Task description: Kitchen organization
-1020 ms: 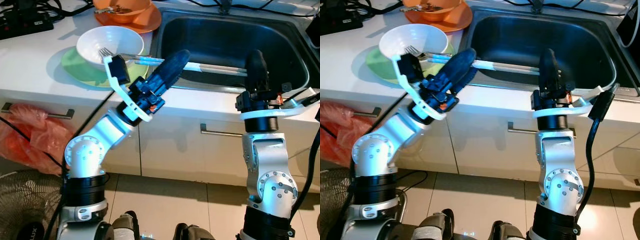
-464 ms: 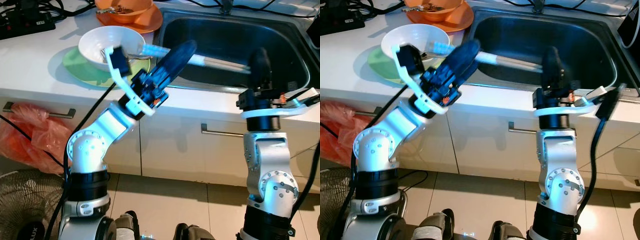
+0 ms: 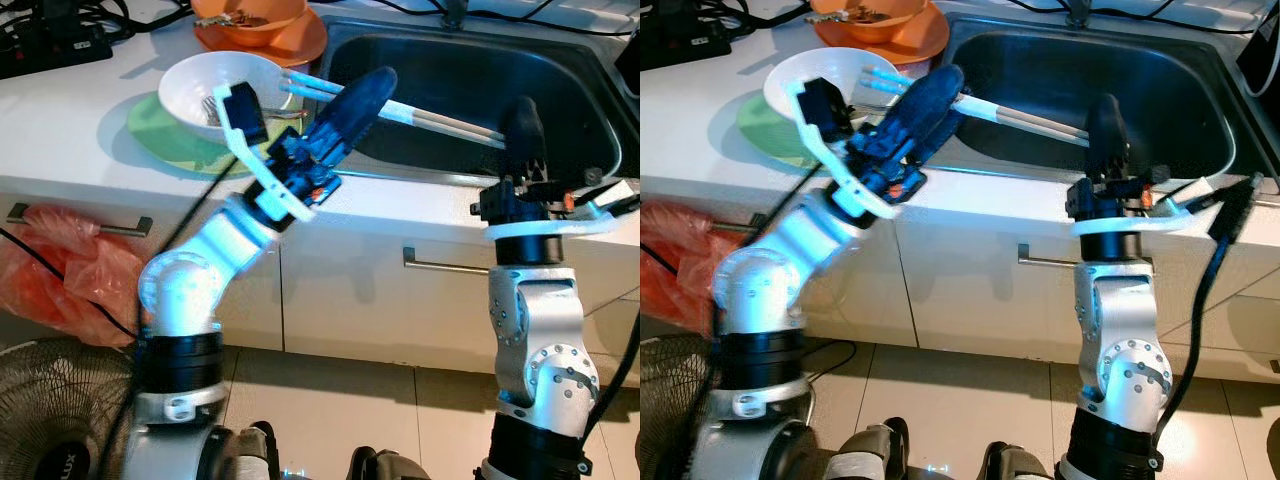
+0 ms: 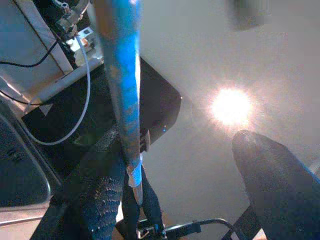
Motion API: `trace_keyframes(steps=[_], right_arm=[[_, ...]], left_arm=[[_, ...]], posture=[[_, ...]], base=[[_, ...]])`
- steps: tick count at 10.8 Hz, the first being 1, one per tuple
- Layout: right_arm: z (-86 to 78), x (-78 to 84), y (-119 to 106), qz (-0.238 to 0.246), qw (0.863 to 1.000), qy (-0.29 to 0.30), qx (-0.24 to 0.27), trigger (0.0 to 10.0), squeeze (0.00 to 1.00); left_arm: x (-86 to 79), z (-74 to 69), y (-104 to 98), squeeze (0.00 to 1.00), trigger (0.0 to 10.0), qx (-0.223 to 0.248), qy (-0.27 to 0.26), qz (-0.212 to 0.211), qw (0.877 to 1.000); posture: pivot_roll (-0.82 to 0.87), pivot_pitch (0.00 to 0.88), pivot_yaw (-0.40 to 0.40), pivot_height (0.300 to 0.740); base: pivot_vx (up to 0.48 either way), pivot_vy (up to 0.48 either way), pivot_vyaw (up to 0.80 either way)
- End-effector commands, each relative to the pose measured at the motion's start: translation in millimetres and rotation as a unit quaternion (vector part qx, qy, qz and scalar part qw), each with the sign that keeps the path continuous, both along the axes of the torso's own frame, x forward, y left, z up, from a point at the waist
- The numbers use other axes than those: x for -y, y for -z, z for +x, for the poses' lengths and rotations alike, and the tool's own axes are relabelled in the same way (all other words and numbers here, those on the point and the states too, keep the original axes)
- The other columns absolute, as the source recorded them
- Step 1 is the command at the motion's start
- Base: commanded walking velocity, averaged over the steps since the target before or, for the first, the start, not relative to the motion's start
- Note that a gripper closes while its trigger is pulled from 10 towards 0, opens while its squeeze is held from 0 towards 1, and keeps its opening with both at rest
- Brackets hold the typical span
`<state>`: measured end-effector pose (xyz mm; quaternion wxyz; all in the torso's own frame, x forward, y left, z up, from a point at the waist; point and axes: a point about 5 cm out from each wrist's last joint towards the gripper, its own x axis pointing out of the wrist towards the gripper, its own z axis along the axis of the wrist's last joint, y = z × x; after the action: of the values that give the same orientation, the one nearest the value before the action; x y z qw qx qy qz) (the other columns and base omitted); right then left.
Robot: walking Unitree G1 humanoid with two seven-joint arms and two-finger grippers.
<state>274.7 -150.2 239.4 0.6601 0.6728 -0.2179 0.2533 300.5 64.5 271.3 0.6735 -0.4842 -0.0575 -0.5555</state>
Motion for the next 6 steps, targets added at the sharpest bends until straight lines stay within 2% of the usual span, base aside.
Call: trace_keyframes(steps=[1, 2, 5, 6], right_arm=[[-2.3, 2.3, 1.4, 0.007, 1.0, 0.001, -0.004, 10.0, 0.0], [-4.0, 1.0, -2.0, 0.009, 1.0, -0.007, 0.005, 10.0, 0.0], [-6.0, 0.0, -4.6, 0.017, 1.0, -0.015, 0.016, 10.0, 0.0], [-6.9, 1.1, -4.7, 0.021, 0.999, -0.017, 0.02, 10.0, 0.0]], left_arm=[[9.4, -2.0, -7.2, 0.0, 10.0, 0.02, 0.015, 0.001, 1.0], [6.3, 3.7, -5.7, 0.0, 10.0, 0.014, 0.007, -0.001, 1.0], [-19.4, 24.5, -6.5, 0.0, 10.0, -0.005, -0.028, -0.014, 0.999], [-17.1, 24.9, -3.7, 0.0, 10.0, -0.011, -0.032, -0.01, 0.999]], posture=[[0.08, 0.181, -0.05, 0.74], [0.08, 0.181, -0.05, 0.74], [0.07, 0.182, -0.05, 0.74], [0.07, 0.182, -0.048, 0.74]], base=[[0.0, 0.0, 0.0], [0.0, 0.0, 0.0], [0.0, 0.0, 0.0], [0.0, 0.0, 0.0]])
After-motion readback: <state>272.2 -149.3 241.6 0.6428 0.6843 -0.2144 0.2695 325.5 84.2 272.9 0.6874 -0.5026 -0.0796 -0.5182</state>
